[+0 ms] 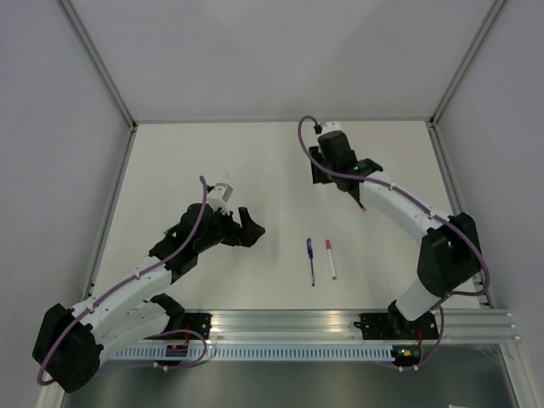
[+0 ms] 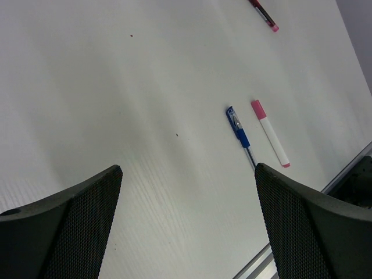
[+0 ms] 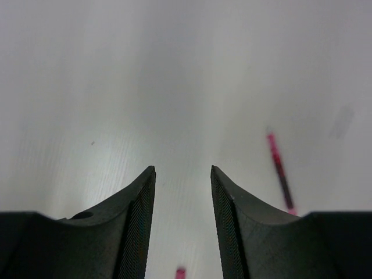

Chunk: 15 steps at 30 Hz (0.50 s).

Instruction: Insert the pens into the pen caps

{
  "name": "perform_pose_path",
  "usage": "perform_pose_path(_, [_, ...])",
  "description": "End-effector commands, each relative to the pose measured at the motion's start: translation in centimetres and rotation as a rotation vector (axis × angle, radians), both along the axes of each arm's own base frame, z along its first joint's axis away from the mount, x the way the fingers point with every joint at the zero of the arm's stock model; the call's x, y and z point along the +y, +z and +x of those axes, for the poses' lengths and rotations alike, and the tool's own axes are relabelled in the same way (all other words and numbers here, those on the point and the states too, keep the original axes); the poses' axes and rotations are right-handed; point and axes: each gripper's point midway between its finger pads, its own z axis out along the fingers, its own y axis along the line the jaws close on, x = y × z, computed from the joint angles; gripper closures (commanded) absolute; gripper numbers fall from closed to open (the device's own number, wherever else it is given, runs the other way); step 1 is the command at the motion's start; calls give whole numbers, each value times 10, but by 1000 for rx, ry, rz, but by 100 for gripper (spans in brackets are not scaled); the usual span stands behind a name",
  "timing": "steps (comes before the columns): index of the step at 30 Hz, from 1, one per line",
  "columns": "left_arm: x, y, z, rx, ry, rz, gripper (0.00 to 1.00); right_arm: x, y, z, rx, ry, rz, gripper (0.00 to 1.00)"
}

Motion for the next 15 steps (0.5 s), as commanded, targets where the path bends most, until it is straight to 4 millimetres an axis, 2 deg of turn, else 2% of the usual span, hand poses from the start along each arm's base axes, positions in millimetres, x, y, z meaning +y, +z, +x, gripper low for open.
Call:
perform_pose_path(1, [9,5,1,-61,25,5,0,-51,-31,29,179,67,-128,51])
perform_pose_path(2, [10,12,1,-91,37,-24,0,-64,-49,28,252,52,-145,50])
perform_pose_path(3, [12,14,2,-102,52,-30,0,-88,-51,35,270,14,-139,49])
perform_pose_path(5, [17,15,1,-112,74,-39,0,-102,-58,40,293,13,-92,47])
perform_pose_path(6, [18,20,0,-127,80,-48,0,-123,-63,44,312,-28,-74,46])
perform_pose_path(9, [22,25,1,-143,95,-48,0,-151,-76,48,333,-59,-46,45])
perform_pose_path(14, [19,23,0,-125,84,-54,0,-157,-115,44,421,-22,-61,42])
perform_pose_path(15, [18,22,-1,-120,80,-53,1,-151,-118,43,427,2,-37,41])
